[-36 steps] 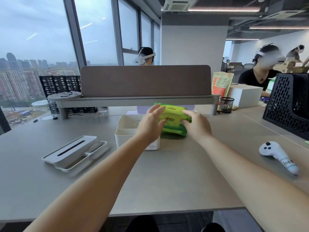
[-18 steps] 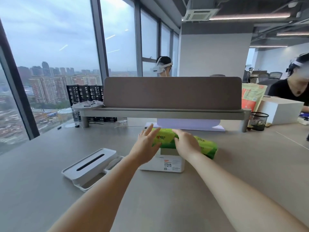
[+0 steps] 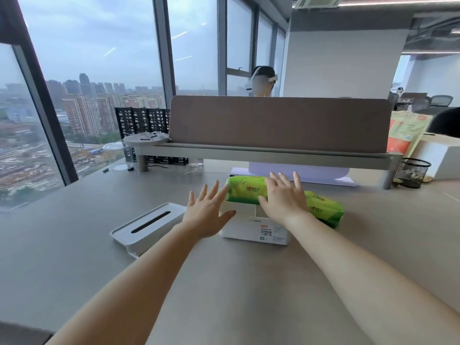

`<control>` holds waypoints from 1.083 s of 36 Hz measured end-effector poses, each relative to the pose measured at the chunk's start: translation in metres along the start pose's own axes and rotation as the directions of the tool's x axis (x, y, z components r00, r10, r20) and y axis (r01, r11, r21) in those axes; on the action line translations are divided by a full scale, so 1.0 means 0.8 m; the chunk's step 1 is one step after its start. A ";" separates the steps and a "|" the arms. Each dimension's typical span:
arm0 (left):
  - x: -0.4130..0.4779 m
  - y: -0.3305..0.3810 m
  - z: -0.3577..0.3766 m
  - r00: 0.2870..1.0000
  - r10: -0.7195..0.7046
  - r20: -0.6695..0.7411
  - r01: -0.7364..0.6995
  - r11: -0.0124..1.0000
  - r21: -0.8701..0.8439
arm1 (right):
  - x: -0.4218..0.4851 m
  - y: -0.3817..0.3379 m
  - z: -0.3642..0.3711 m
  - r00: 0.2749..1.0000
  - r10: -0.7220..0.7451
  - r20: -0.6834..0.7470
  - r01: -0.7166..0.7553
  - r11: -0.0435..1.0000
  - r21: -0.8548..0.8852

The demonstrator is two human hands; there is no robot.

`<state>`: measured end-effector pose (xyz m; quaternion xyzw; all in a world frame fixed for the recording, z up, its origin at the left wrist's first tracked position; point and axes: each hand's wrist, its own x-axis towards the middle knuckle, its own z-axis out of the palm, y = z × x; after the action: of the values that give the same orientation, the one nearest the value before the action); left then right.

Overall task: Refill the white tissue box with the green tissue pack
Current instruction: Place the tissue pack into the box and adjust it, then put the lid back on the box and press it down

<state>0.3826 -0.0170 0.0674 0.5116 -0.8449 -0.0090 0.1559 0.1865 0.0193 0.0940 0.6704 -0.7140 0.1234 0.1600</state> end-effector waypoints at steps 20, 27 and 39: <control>-0.083 -0.080 0.019 0.944 -0.291 0.158 0.269 0.952 0.143 | 0.005 -0.041 0.013 0.984 0.085 0.157 -0.081 0.996 -0.029; -0.090 -0.085 0.011 0.965 -0.257 0.047 0.256 0.966 0.020 | 0.006 -0.036 0.018 0.983 0.056 0.176 -0.058 0.998 0.007; -0.072 -0.064 -0.008 0.942 -0.205 -0.266 0.164 0.972 -0.168 | 0.017 -0.021 0.026 0.998 -0.056 0.033 0.053 0.995 0.086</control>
<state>0.4532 0.0097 0.0497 0.5720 -0.7597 -0.0117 0.3093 0.2014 -0.0025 0.0801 0.6978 -0.6923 0.1373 0.1218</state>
